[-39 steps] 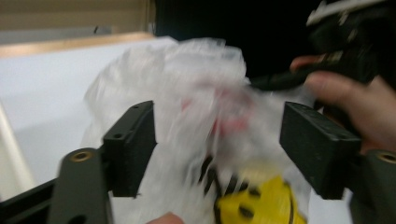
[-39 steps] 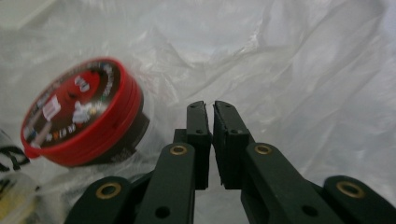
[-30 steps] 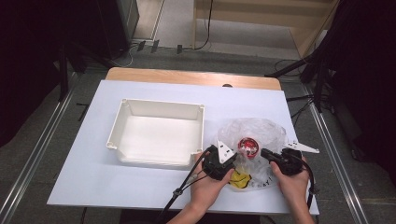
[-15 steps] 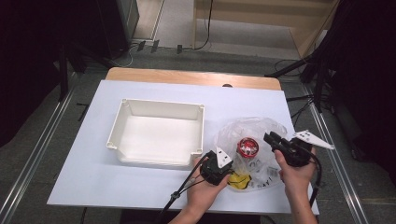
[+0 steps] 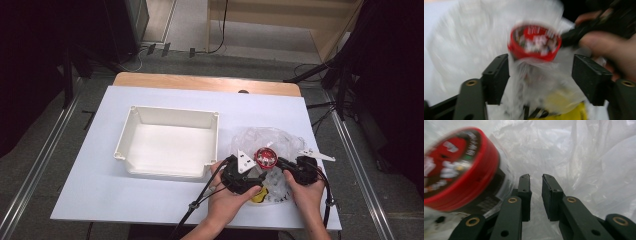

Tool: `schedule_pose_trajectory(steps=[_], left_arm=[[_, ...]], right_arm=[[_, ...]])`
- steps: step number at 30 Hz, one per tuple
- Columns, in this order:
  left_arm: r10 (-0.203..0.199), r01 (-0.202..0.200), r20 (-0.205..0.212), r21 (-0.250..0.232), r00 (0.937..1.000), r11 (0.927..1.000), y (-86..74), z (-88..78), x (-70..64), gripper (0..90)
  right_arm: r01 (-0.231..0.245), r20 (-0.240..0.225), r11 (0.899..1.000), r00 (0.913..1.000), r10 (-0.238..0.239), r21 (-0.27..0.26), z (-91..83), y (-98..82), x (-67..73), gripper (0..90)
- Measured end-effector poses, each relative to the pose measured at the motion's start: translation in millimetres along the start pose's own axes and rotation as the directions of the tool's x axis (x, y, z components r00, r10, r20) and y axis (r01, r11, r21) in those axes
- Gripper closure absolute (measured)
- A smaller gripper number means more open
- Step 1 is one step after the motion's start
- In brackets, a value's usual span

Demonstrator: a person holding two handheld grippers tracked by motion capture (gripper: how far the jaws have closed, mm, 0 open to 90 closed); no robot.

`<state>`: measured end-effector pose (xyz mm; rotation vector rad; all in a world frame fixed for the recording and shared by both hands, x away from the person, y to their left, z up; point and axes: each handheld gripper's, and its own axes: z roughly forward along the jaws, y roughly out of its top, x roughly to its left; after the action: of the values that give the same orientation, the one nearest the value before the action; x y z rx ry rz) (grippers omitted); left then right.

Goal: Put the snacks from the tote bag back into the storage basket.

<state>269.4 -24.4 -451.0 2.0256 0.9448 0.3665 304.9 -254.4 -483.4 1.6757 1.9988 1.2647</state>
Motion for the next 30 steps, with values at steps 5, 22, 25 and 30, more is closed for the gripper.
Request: schedule_pose_trajectory(steps=[5, 22, 25, 30], left_arm=[[-0.002, 0.004, -0.012, 0.105, 0.9999, 0.9944, -21.3, 16.7, 9.6, 78.0], [-0.021, 0.021, 0.001, 0.079, 0.9998, 0.9967, -25.1, 15.5, 12.0, 83.9], [-0.022, 0.022, 0.007, 0.081, 0.9997, 0.9965, -25.4, 14.9, 12.5, 83.5], [-0.034, 0.033, 0.015, 0.08, 0.9993, 0.9962, -25.5, 14.9, 13.1, 83.3]], right_arm=[[0.032, 0.01, 0.991, 0.9995, -0.031, -0.133, -33.7, 5.5, 9.9, 77.6], [0.188, -0.034, 0.968, 0.9799, -0.197, -0.165, -1.2, 100.6, 62.0, 14.1], [0.244, 0.008, 0.969, 0.9697, -0.244, -0.045, 23.6, 95.2, 62.0, 16.8], [0.235, 0.012, 0.96, 0.9708, -0.239, 0.153, 47.0, 89.1, 41.5, 69.1]])
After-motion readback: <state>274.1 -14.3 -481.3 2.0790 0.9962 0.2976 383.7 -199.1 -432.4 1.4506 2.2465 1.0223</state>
